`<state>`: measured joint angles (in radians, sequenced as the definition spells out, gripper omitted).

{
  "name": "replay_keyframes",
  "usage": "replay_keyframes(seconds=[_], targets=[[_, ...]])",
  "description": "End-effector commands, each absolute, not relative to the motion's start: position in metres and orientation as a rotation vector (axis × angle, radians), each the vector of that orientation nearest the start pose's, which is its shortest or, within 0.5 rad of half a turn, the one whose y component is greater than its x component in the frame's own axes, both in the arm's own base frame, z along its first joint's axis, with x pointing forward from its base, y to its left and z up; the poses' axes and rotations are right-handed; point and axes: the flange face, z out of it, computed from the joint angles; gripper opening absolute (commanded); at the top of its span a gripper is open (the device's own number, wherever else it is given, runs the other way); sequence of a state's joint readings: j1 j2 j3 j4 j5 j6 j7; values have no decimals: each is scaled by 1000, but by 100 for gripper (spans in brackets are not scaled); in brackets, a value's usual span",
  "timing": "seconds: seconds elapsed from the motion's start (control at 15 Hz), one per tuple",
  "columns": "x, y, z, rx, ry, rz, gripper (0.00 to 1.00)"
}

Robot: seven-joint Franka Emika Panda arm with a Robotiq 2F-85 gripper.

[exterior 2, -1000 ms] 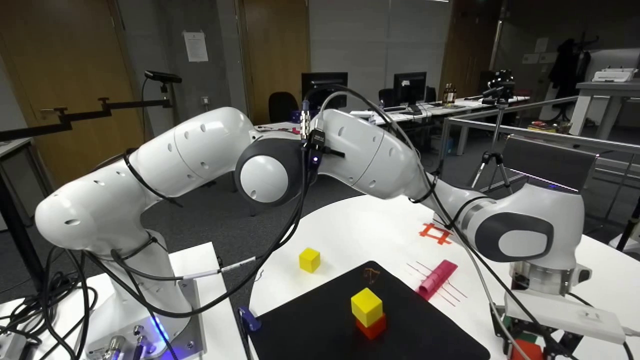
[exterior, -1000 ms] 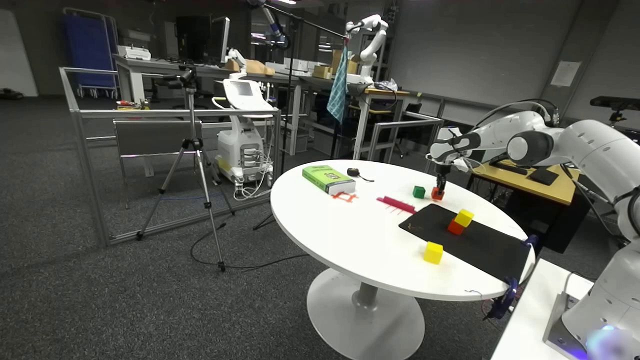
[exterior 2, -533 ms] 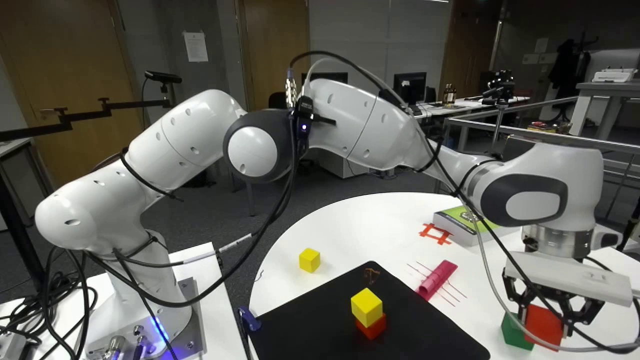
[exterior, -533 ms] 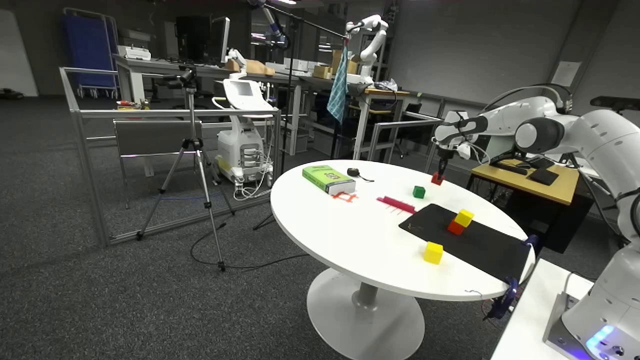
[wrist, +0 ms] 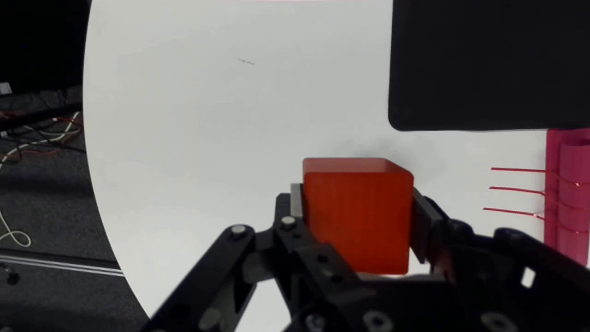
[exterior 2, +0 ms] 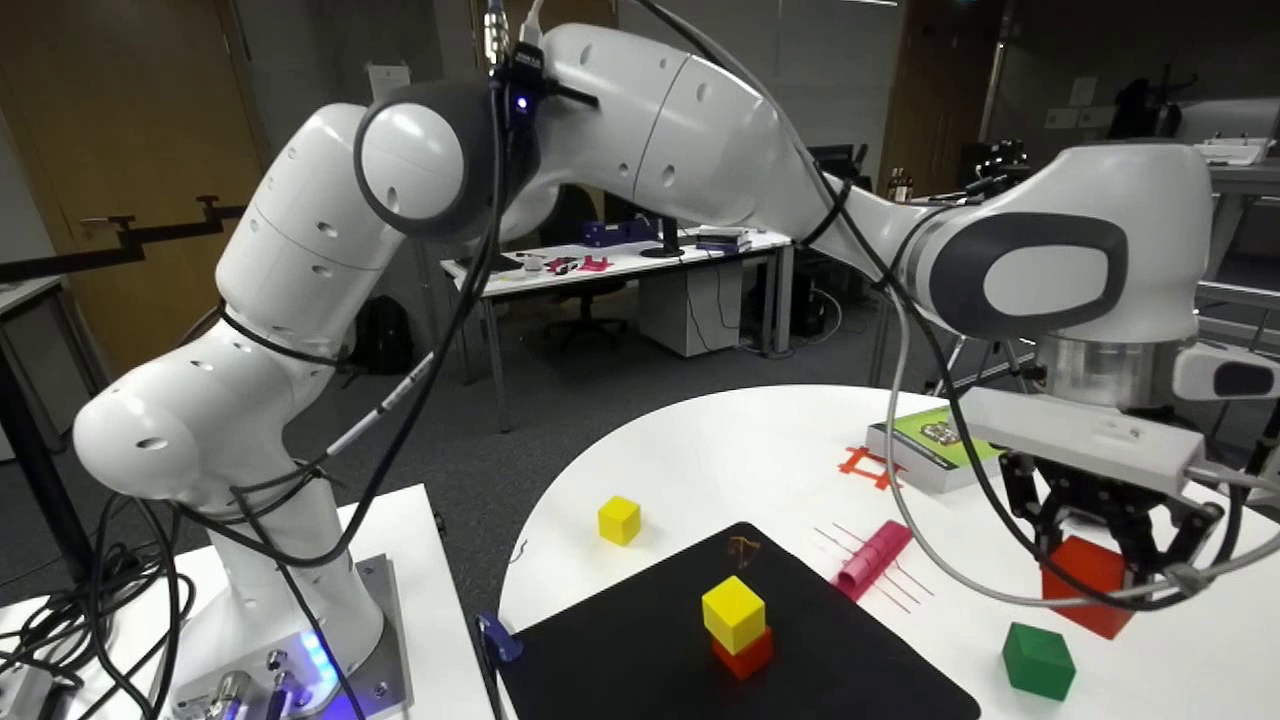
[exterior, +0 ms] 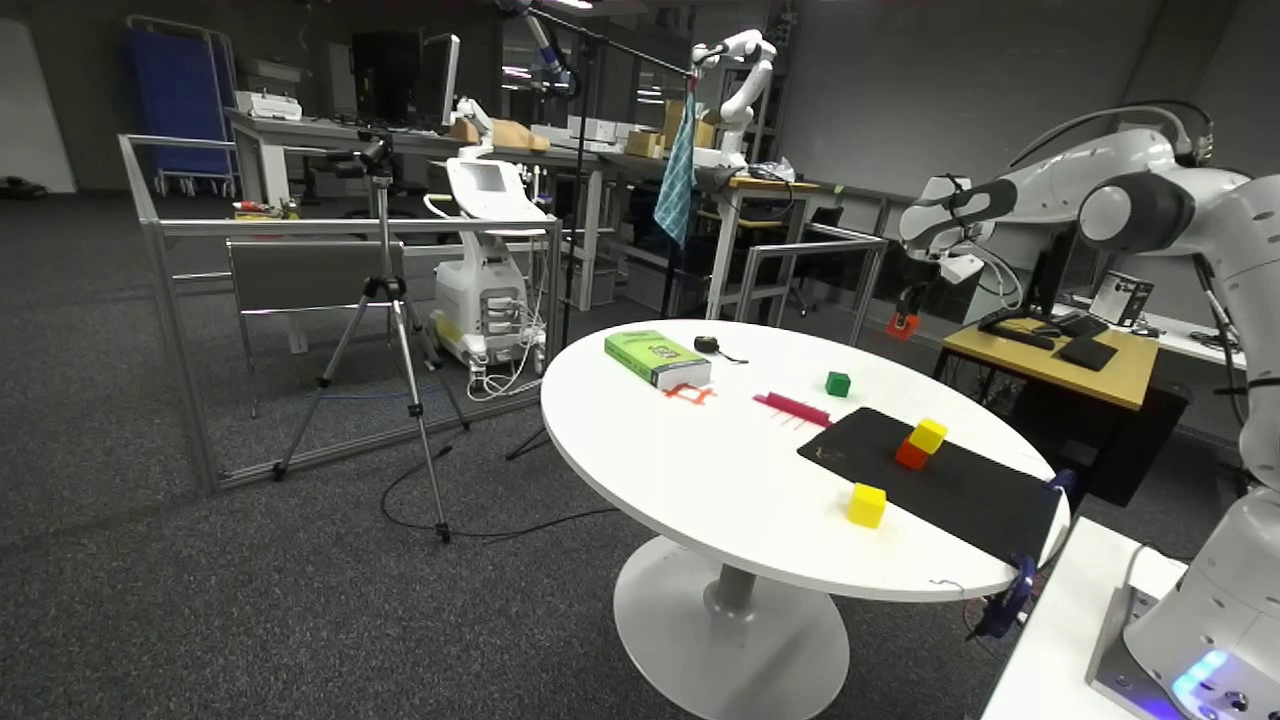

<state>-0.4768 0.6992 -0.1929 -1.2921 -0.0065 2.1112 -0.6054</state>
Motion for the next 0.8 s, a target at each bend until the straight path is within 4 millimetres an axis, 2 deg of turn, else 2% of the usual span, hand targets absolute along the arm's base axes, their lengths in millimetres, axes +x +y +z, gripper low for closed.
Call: replay_keyframes(seconds=[0.0, 0.4, 0.73], targets=[[570, -411, 370, -3291, 138, -18, 30], [520, -367, 368, -3206, 217, 54, 30], [472, -326, 375, -3185, 130, 61, 30]])
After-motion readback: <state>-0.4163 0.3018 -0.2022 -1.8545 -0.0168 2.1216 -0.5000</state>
